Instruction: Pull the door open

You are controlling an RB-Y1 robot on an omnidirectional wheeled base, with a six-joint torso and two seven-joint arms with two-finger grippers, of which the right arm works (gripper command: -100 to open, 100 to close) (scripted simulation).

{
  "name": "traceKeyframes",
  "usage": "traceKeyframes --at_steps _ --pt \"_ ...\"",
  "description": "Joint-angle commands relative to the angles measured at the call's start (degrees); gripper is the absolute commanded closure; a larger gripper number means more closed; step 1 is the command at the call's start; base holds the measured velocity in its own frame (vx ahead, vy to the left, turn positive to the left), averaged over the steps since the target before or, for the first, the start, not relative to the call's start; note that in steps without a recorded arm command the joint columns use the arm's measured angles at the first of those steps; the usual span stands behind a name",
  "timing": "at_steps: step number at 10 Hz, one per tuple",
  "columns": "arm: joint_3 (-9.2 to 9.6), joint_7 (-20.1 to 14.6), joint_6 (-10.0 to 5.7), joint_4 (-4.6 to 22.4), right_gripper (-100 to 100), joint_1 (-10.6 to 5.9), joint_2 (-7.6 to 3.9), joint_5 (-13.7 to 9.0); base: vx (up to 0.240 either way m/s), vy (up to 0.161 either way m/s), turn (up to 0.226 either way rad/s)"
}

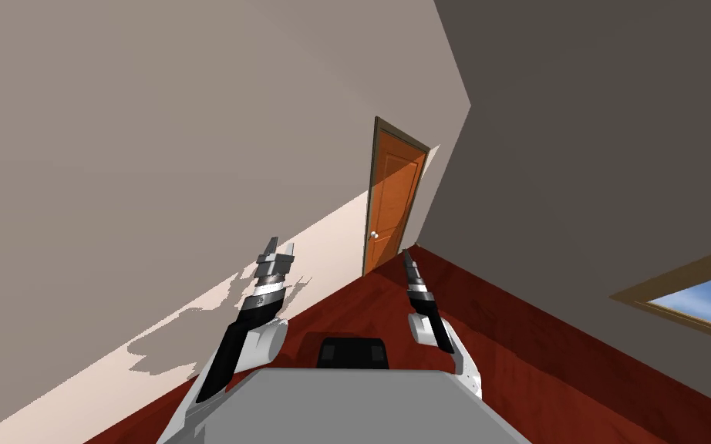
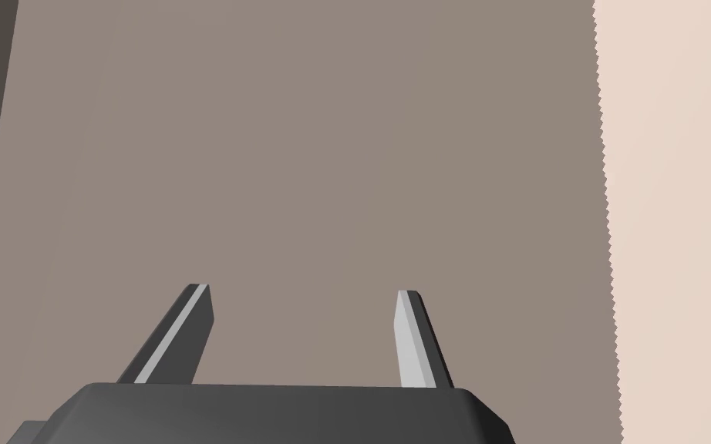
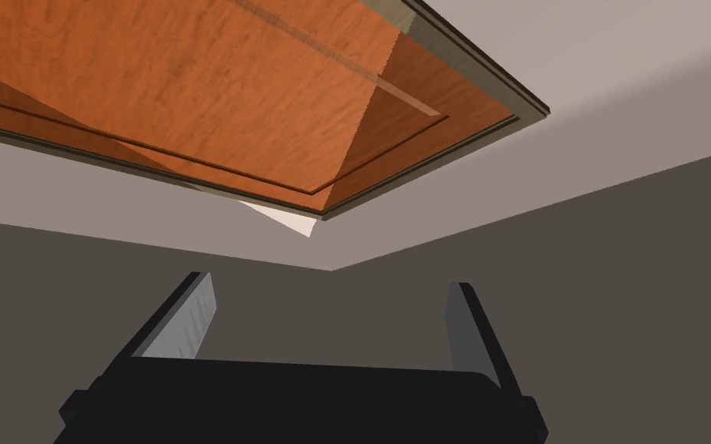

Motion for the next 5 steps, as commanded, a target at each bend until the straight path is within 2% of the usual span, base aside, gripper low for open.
traceKeyframes --at_steps 1,5 --pt "0.25 2.02 -0.94 2.69 -100 -0.87 -0.12 0.81 0.086 -0.065 0.055" --pt "0.59 6.62 -3.07 9.65 -100 -3.36 -0.80 2.66 0.096 -0.063 0.055"
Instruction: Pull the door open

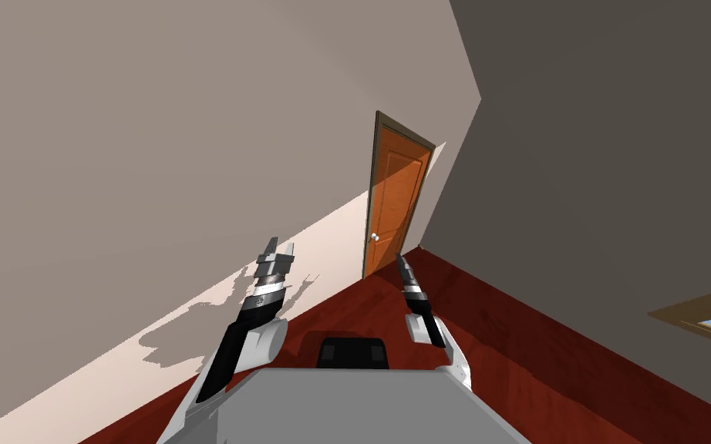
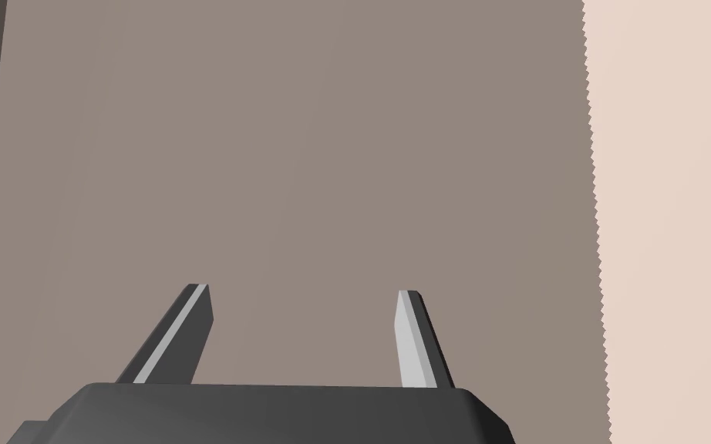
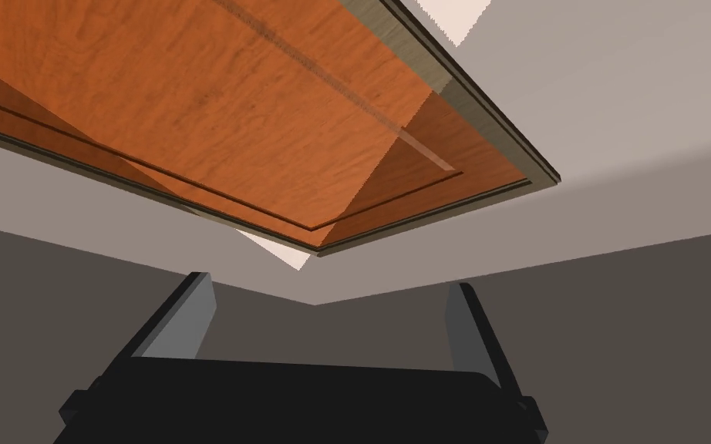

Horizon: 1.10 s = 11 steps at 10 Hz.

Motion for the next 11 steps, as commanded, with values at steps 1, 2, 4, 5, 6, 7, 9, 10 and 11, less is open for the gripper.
traceKeyframes --at_steps 1,2,4,5,6,7,9,10,11 --pt "0.18 2.09 -0.80 2.79 -100 -0.97 -0.24 0.81 0.099 -0.073 0.060" --pt "0.27 3.27 -1.35 4.25 -100 -1.61 -0.41 1.29 0.089 -0.078 0.062" --pt "0.35 4.48 -1.91 6.40 -100 -2.27 -0.57 1.77 0.054 -0.049 0.024" --pt "0.44 5.70 -2.47 8.25 -100 -2.93 -0.73 2.27 0.072 -0.052 0.065" --pt "0.53 6.92 -3.04 9.93 -100 -3.59 -0.89 2.76 0.092 -0.078 0.062" --pt "0.62 8.14 -3.61 11.60 -100 -4.25 -1.05 3.25 0.094 -0.082 0.067" --pt "0.71 9.36 -4.17 13.77 -100 -4.91 -1.20 3.74 0.048 -0.049 0.019" --pt "0.80 10.58 -4.74 15.62 -100 -5.57 -1.36 4.24 0.070 -0.057 0.065" --pt "0.89 11.80 -5.30 17.14 -100 -6.23 -1.51 4.73 0.084 -0.073 0.069"
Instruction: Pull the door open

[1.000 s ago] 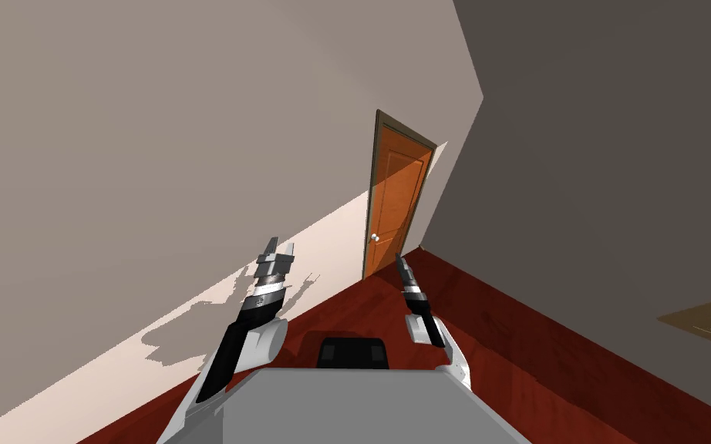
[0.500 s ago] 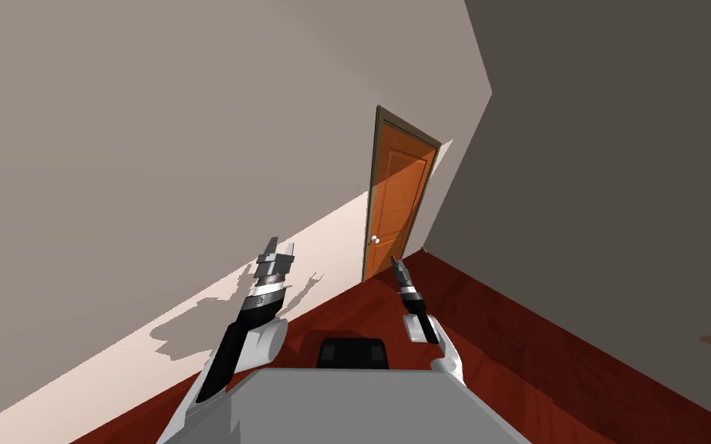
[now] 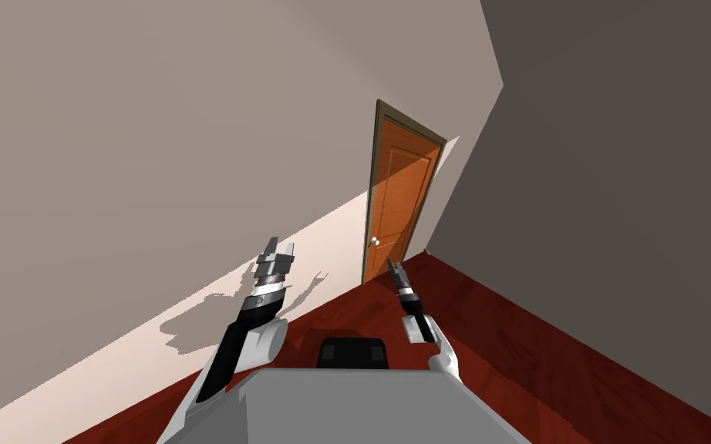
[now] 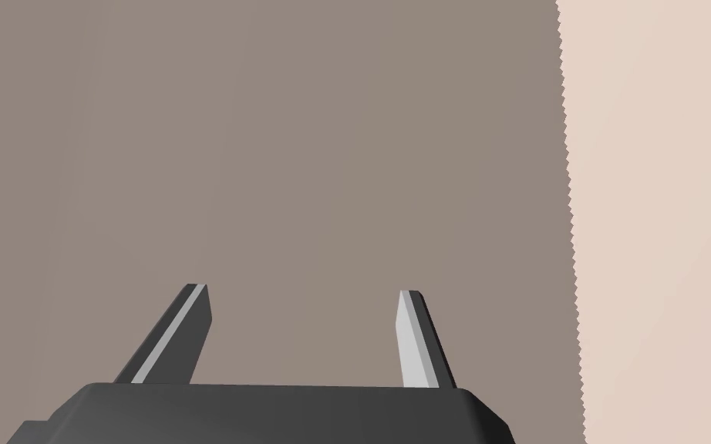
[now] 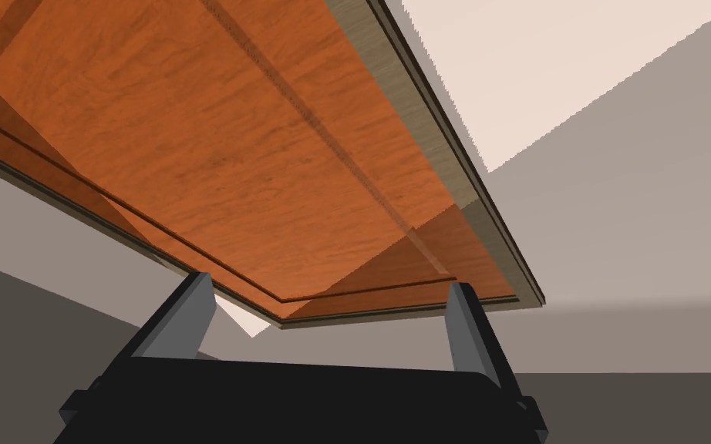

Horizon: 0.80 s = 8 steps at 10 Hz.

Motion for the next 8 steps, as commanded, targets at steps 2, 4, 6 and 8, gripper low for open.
traceKeyframes --at_steps 2,4,6,8 --pt "0.07 2.17 -1.25 3.72 -100 -1.31 -0.27 0.77 0.054 -0.045 0.021" --pt "0.24 4.58 -2.37 6.90 -100 -2.61 -0.57 1.75 0.075 -0.057 0.065" --pt "0.33 5.77 -2.92 9.16 -100 -3.25 -0.71 2.23 0.055 -0.064 0.025" --pt "0.50 8.14 -4.02 12.74 -100 -4.54 -0.99 3.18 0.082 -0.064 0.064"
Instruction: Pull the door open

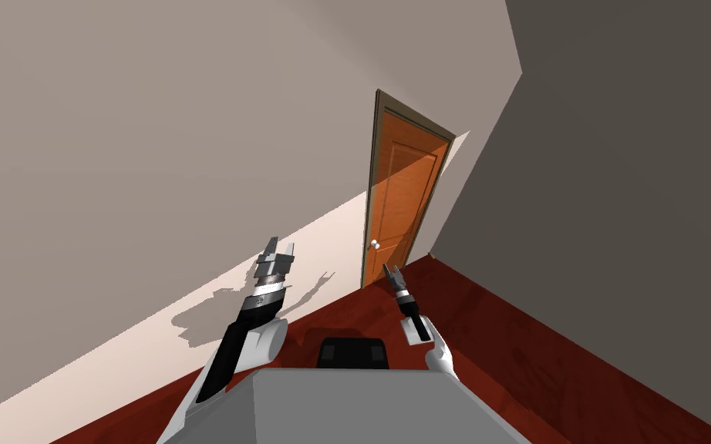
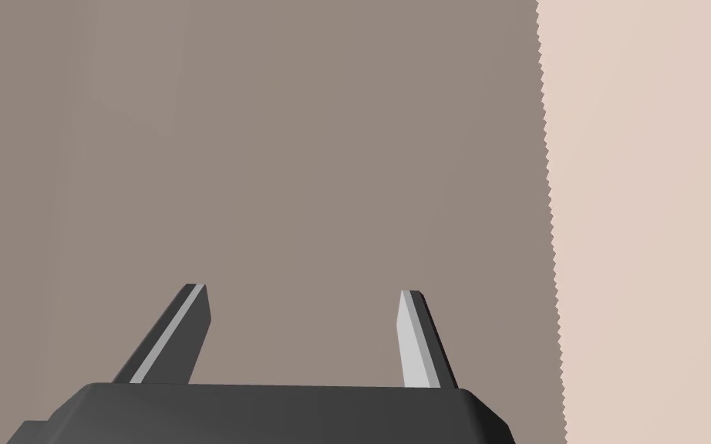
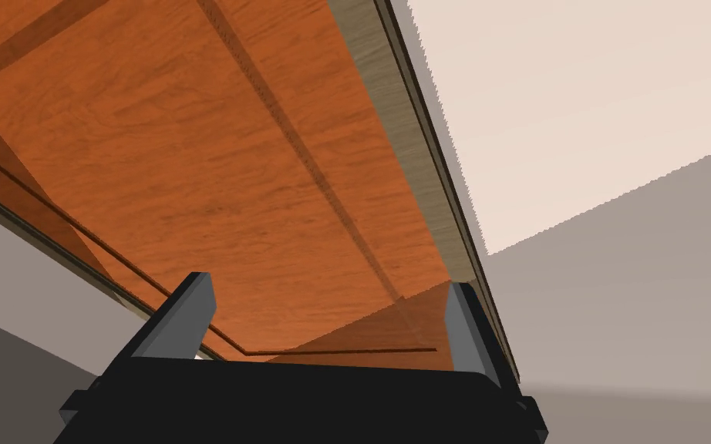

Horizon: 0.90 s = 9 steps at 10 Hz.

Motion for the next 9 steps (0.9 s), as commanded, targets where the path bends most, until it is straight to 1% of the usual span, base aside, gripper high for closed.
traceKeyframes --at_steps 1,5,9 --pt "0.17 2.00 -0.84 2.64 -100 -0.84 -0.25 0.78 0.087 -0.079 0.053" --pt "0.50 6.46 -2.90 9.38 -100 -3.25 -0.75 2.58 0.084 -0.075 0.052" --pt "0.79 10.50 -4.78 15.48 -100 -5.44 -1.19 4.21 0.084 -0.078 0.048"
